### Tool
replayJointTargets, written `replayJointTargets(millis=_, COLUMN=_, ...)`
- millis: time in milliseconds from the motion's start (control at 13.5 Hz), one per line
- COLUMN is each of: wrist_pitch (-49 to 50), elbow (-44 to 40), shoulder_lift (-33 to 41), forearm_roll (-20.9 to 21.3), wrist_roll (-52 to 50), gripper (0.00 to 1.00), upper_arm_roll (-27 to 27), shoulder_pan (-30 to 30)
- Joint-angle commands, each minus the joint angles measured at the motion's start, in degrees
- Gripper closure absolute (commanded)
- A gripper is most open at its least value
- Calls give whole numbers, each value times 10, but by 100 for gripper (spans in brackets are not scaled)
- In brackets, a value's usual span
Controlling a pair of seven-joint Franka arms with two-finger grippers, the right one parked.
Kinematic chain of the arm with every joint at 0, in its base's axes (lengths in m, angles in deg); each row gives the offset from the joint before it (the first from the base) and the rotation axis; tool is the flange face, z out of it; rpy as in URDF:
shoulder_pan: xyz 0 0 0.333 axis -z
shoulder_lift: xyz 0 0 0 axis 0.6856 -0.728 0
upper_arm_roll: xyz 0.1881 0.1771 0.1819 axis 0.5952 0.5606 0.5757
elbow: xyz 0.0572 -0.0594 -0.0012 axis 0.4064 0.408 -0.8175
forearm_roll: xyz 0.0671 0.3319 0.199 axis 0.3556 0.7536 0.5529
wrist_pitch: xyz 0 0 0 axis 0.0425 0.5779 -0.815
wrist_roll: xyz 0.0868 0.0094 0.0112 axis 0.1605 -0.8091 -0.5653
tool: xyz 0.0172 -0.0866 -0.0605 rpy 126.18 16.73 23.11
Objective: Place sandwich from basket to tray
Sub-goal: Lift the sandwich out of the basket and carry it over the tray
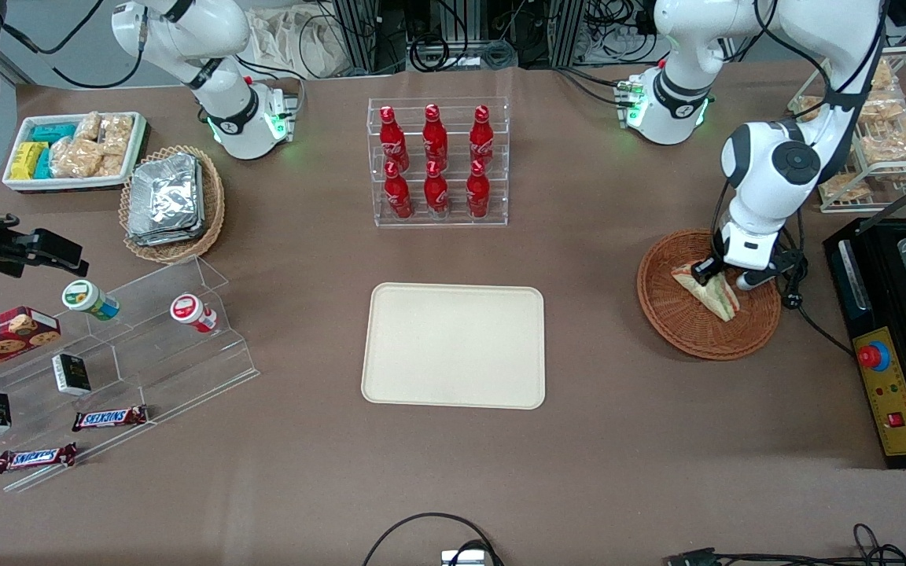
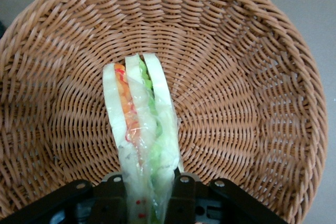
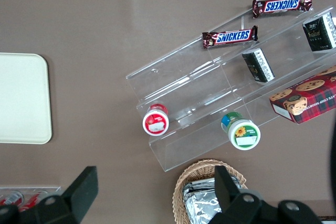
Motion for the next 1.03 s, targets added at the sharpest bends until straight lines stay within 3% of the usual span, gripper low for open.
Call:
replayJointTargets(millis=0, wrist_pitch=-5, elbow=4, shoulder_lift=36, forearm_roll=15, wrist_roll=10, gripper=85, upper_arm_roll=-10, shoulder_pan=11)
replayJointTargets(millis=295, wrist_pitch=49, elbow=-11, shoulder_lift=63, forearm_roll=37, wrist_roll=82, gripper=86, upper_arm_roll=-25, shoulder_pan=22)
replayJointTargets(millis=738, wrist_pitch=144, elbow=-69, shoulder_lift=77, forearm_roll=35, wrist_roll=210, gripper=85, upper_arm_roll=-79, shoulder_pan=22)
replayJointTargets(millis=960, wrist_pitch=146, elbow=-84, shoulder_lift=73, forearm_roll=28, wrist_roll=251, gripper=82, upper_arm_roll=-110, shoulder_pan=30)
